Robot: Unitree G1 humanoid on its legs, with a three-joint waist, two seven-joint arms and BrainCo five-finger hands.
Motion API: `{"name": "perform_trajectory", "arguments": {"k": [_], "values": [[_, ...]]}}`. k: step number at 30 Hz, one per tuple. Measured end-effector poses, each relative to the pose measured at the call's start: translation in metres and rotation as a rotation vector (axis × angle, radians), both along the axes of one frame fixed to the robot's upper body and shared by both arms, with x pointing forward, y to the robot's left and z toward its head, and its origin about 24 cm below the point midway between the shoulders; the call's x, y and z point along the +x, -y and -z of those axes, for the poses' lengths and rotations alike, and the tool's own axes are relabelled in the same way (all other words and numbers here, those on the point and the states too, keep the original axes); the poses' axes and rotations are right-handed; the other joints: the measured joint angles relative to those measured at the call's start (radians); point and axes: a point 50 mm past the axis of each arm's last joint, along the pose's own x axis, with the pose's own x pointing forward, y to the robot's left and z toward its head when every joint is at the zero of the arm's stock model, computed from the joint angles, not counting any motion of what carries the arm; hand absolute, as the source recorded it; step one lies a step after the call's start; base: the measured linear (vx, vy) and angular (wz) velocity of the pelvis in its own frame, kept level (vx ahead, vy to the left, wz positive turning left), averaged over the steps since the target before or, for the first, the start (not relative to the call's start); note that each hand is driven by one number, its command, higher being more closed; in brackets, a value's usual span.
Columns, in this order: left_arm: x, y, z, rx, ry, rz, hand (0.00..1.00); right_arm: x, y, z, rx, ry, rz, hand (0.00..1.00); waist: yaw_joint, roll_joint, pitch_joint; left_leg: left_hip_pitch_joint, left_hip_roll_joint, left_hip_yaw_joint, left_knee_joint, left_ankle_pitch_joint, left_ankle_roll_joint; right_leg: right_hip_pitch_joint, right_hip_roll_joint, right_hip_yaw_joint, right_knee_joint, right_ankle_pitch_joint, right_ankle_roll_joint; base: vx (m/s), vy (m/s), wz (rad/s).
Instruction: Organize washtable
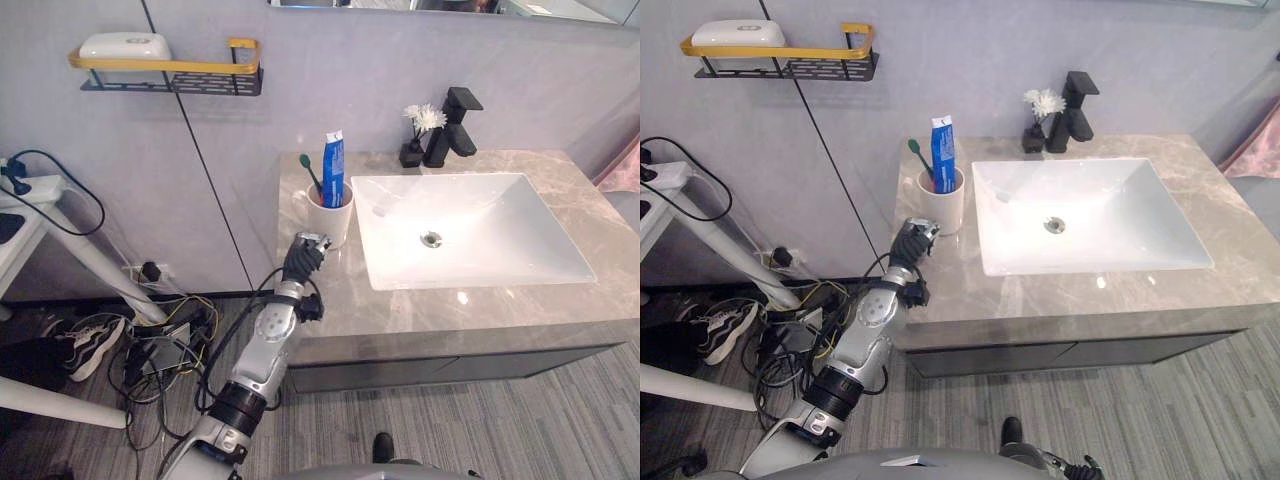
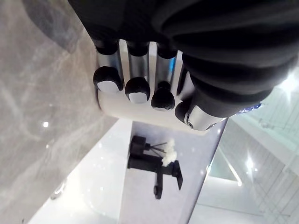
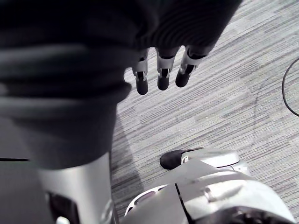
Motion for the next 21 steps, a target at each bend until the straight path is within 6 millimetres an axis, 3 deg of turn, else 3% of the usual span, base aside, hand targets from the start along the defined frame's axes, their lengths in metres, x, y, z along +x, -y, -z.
{"name": "perform_trajectory", "arguments": {"k": [13,21], "values": [[-0.017,0.039,-0.001,0.009,0.016,0.208,1.0,0.002,-0.002,0.0,-0.005,0.004,-0.034,0.0,-0.001,-0.001,0.0,0.001,0.0,-0.004,0.006,0.0,0.0,0.008,-0.002,-0.006,0.0,0.0,0.0,0.0,0.0,0.0],[-0.008,0.046,0.003,0.063,-0.002,0.214,1.0,0.003,-0.002,0.0,-0.007,0.004,-0.035,0.0,-0.005,-0.002,-0.001,0.005,0.0,0.005,0.005,0.0,0.0,0.008,-0.002,0.0,0.0,0.0,0.0,0.0,0.001,-0.01]]}}
